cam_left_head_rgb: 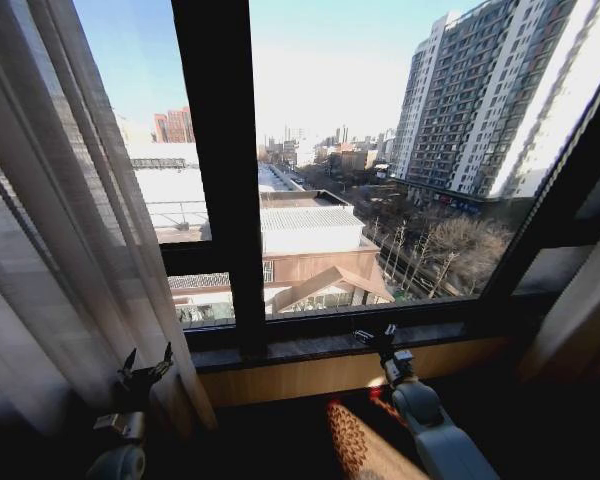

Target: Open the curtains by pulling them apart, changing their state from closed to fully open.

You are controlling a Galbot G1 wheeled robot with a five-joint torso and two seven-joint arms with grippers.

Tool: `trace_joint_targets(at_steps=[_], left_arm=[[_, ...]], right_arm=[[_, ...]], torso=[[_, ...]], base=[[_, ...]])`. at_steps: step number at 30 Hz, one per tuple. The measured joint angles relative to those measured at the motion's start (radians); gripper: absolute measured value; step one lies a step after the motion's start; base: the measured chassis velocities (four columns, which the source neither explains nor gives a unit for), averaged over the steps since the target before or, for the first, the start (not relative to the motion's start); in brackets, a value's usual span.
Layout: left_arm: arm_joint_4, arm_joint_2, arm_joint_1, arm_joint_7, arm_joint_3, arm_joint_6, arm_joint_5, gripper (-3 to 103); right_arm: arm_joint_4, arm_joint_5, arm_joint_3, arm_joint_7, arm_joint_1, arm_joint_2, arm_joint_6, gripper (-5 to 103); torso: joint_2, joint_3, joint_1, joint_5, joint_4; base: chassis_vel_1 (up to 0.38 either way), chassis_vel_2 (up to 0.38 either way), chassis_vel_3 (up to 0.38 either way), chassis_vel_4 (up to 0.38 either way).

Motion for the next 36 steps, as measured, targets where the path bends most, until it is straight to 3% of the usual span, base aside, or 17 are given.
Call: trace_joint_targets(at_steps=[36], left_arm=[[0.0, 0.0, 0.0, 0.0, 0.0, 0.0, 0.0, 100]], right_arm=[[0.0, 0.0, 0.0, 0.0, 0.0, 0.0, 0.0, 100]], torso=[[0.0, 0.0, 0.0, 0.0, 0.0]], base=[[0.0, 0.0, 0.0, 0.0]])
